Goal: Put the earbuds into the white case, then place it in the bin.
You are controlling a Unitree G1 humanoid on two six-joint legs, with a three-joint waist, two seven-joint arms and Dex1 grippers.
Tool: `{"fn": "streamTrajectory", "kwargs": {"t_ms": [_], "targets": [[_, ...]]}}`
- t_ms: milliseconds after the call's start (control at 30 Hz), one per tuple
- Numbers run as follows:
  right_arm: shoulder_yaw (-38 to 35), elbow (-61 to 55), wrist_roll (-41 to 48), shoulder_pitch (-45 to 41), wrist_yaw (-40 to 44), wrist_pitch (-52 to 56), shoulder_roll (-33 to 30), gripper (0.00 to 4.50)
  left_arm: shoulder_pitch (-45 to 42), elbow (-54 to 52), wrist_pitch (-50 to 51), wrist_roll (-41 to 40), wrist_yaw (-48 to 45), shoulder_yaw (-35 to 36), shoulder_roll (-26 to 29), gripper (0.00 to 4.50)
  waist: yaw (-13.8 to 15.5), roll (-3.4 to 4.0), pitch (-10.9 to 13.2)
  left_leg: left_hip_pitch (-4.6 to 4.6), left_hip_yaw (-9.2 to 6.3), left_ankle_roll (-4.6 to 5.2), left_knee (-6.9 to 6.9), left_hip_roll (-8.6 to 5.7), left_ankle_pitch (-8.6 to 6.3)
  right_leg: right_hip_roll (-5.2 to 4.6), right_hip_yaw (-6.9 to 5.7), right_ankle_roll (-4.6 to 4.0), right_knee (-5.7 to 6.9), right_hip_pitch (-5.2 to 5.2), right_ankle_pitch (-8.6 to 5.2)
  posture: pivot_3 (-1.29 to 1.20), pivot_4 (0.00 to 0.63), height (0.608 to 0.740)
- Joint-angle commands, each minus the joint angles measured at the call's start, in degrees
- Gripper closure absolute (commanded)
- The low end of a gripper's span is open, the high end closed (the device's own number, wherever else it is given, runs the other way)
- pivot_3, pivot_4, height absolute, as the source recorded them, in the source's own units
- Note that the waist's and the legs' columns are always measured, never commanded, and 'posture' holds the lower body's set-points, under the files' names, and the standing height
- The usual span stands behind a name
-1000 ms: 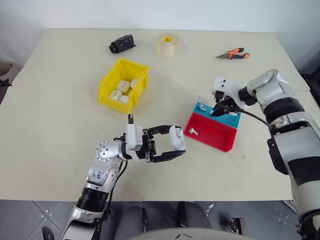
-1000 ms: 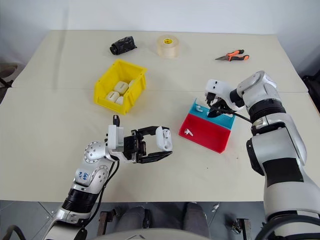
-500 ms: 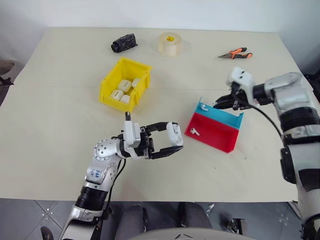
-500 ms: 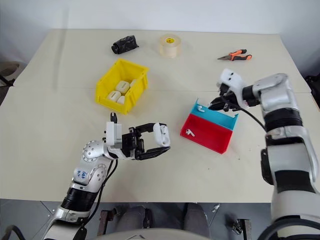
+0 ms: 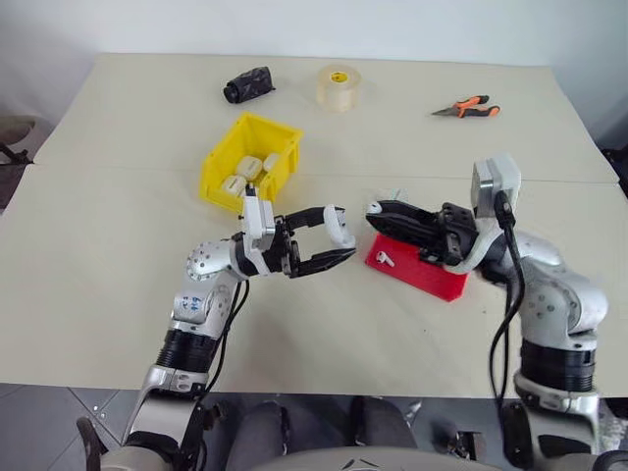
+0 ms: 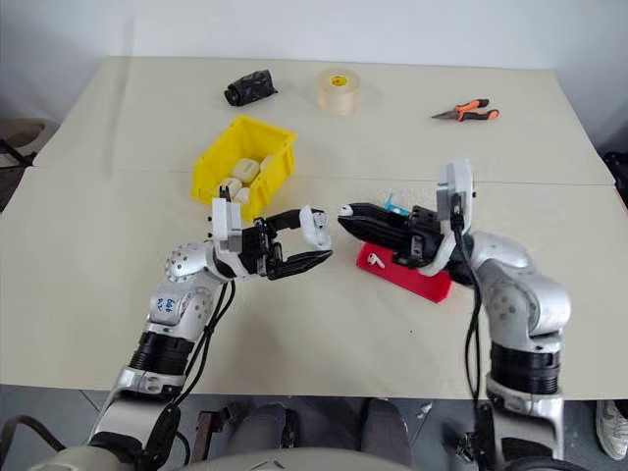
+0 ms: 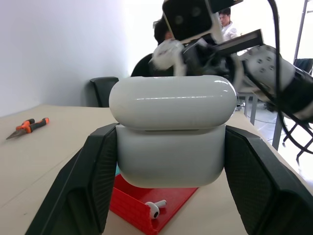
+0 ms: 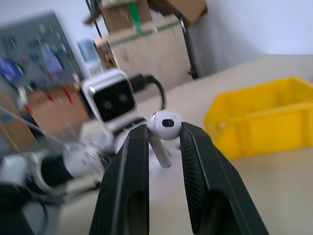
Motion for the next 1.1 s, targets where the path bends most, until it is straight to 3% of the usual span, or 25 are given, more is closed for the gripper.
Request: {"fn": "streamTrajectory", "kwargs": {"t_ms": [33, 800, 967, 1100], "targets": [[-2.1, -4.3, 6.9, 0.7, -5.3, 1.6, 0.7, 3.98, -0.9, -0.4, 0.4, -0.7, -0.4, 0.1, -0.8, 1.56, 0.1, 0.0, 0.0, 0.0, -0.01, 0.0, 0.01, 0.0, 0.0, 0.0, 0.0, 0.01, 0.0, 0.01, 0.0, 0.0, 0.15, 0.74], [7.0, -3.0, 5.2, 9.6, -8.7, -7.4, 1.1, 3.98, -1.2, -2.9, 2.6, -2.2, -0.1, 1.2, -1.9, 1.56, -0.1, 0.0, 0.0, 0.03, 0.02, 0.0, -0.04, 0.01, 0.0, 0.01, 0.0, 0.01, -0.01, 0.01, 0.0, 0.0, 0.15, 0.74], [8.7, -0.7, 2.3, 10.3, -6.6, -8.3, -2.2, 3.98, -1.3, -3.8, 3.5, -3.9, -1.4, 1.7, -2.3, 1.56, -0.1, 0.0, 0.0, 0.03, 0.03, 0.0, -0.04, 0.01, 0.0, 0.01, 0.0, 0.01, -0.02, 0.01, 0.0, 0.0, 0.15, 0.74], [8.7, -1.7, 3.8, 9.7, -4.6, -8.6, -4.0, 2.72, -1.1, -4.4, 4.4, -4.4, -2.3, 2.0, -2.4, 1.56, -0.1, 0.0, 0.0, 0.02, 0.01, 0.0, -0.04, 0.01, 0.0, 0.01, -0.01, 0.01, -0.02, 0.01, 0.0, 0.0, 0.15, 0.74]]}}
